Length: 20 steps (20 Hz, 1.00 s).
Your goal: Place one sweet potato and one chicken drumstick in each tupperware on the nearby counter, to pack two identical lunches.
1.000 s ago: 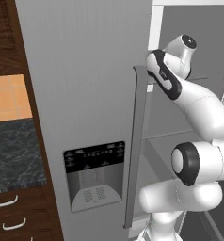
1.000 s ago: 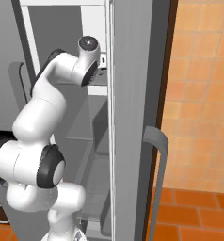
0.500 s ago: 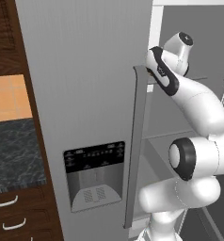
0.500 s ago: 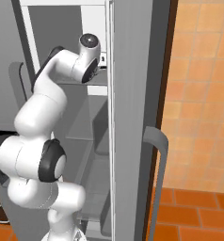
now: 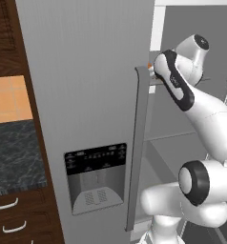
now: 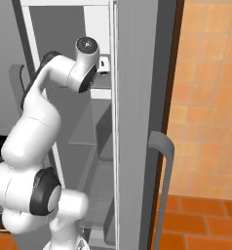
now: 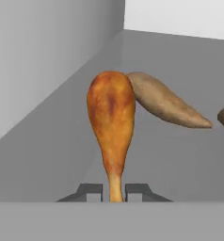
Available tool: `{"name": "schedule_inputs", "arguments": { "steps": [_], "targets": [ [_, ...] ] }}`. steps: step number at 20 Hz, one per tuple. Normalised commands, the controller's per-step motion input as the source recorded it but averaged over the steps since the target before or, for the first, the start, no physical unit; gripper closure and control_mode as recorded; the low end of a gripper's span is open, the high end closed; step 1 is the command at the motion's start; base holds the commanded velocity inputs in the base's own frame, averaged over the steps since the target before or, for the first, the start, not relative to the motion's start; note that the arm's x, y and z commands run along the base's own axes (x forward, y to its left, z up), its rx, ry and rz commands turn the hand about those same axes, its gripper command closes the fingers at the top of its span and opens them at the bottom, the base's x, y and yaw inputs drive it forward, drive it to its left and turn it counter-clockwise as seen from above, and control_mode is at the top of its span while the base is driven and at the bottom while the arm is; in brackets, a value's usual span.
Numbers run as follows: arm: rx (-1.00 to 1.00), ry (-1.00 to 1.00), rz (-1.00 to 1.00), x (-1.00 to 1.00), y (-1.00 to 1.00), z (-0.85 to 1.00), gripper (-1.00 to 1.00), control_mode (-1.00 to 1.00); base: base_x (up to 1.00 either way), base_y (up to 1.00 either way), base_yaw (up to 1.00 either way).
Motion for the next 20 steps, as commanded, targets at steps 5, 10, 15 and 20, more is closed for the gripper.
{"name": "schedule_inputs", "arguments": {
  "steps": [5, 10, 15, 20],
  "targets": [
    [-0.02, -0.18, -0.01, -1.0, 0.35, 0.0, 1.0, -1.0, 0.0, 0.0, 0.0],
    [-0.01, -0.03, -0.13, -1.0, -0.14, 0.25, 1.0, -1.0, 0.0, 0.0, 0.0],
    [0.0, 0.0, -0.13, -1.0, -0.06, 0.42, 1.0, -1.0, 0.0, 0.0, 0.0],
    [-0.01, 0.05, -0.09, -1.0, 0.0, 0.2, 1.0, -1.0, 0.0, 0.0, 0.0]
  ]
}}
